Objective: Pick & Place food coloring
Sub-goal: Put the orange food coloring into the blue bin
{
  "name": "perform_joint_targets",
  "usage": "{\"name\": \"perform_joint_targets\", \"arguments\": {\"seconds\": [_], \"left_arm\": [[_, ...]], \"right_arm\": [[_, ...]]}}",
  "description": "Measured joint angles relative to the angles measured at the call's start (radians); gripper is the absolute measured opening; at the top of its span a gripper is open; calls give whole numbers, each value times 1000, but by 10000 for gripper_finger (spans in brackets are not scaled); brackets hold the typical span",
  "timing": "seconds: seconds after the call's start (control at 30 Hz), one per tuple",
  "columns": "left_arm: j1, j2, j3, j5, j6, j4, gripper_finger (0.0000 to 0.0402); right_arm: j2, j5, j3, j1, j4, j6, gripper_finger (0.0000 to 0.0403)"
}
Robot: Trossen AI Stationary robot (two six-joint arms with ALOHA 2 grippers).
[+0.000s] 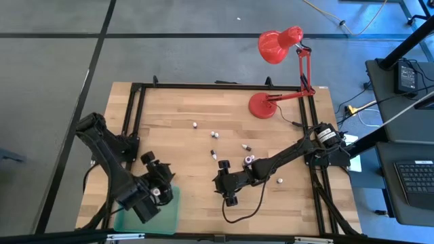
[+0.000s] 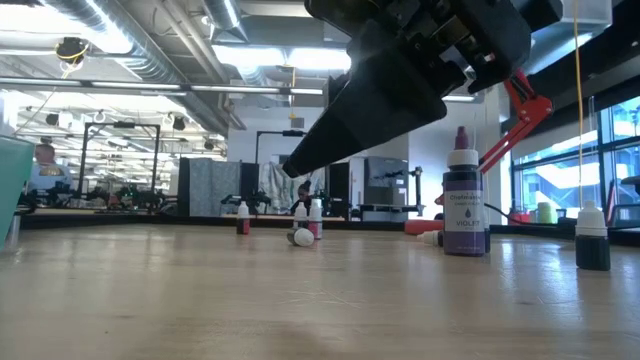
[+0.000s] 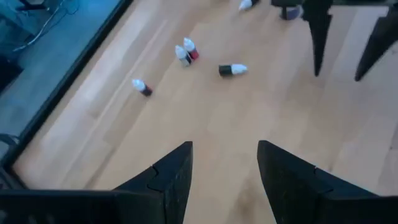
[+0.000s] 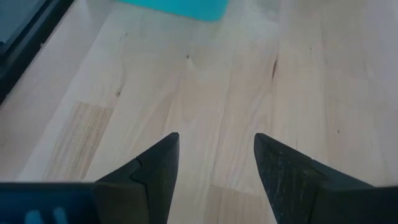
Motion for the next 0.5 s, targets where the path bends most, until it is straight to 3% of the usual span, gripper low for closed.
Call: {"name": "perform_joint_targets", "arguments": {"seconds": [0.1, 0.23, 0.5], "left_arm": [[0, -58, -37, -42, 56, 71, 176], [-2, -184, -149, -47, 199, 294, 177], [95, -427, -503, 89, 512, 847, 177]], "right_arm": [[0, 0, 0, 0, 0, -5, 210], [0, 0, 0, -3, 1, -8, 210], [0, 1, 0, -26, 49, -85, 210]]}}
